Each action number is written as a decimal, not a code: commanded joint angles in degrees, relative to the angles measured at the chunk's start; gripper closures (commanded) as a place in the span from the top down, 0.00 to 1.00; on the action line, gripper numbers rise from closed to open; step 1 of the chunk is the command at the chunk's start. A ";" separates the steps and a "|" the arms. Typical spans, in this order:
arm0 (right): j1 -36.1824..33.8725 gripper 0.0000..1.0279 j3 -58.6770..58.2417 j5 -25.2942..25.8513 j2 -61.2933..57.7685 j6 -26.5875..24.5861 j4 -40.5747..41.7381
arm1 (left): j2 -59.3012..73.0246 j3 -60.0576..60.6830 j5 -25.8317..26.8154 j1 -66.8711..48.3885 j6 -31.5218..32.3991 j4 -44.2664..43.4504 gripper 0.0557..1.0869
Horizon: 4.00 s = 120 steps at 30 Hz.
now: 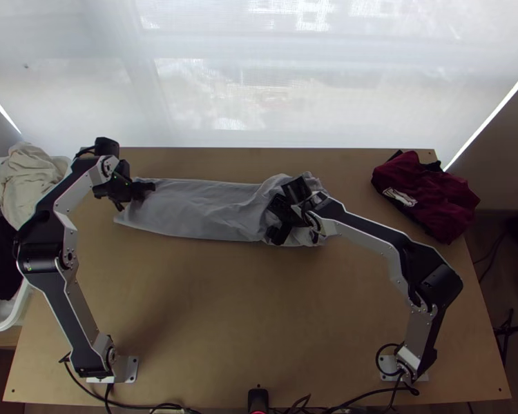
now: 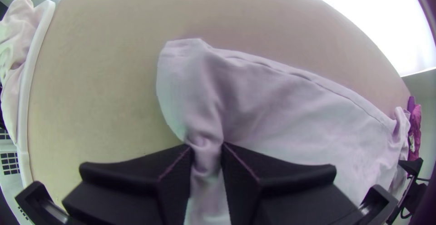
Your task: Fold the t-shirt
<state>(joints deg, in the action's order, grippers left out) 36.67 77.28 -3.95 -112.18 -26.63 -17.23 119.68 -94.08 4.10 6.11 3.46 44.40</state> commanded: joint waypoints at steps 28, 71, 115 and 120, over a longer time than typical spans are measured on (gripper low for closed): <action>-2.56 0.95 0.51 0.25 1.79 0.88 -0.17 | -7.09 -25.45 11.63 -14.28 2.95 13.69 0.03; -19.53 0.95 -12.32 0.17 33.34 1.85 -11.77 | 6.80 -35.82 19.81 -41.35 9.19 2.00 0.03; 0.78 0.95 27.84 0.17 -7.97 1.50 -5.27 | -4.37 -13.85 20.25 -24.04 2.42 14.31 0.95; 2.18 0.95 30.22 0.17 -13.50 1.67 -5.97 | -3.57 -13.14 20.16 -22.63 1.55 14.13 0.95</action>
<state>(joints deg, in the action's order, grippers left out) 35.40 99.85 -3.86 -116.11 -25.28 -22.59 115.72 -109.82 24.43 -18.85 6.11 58.81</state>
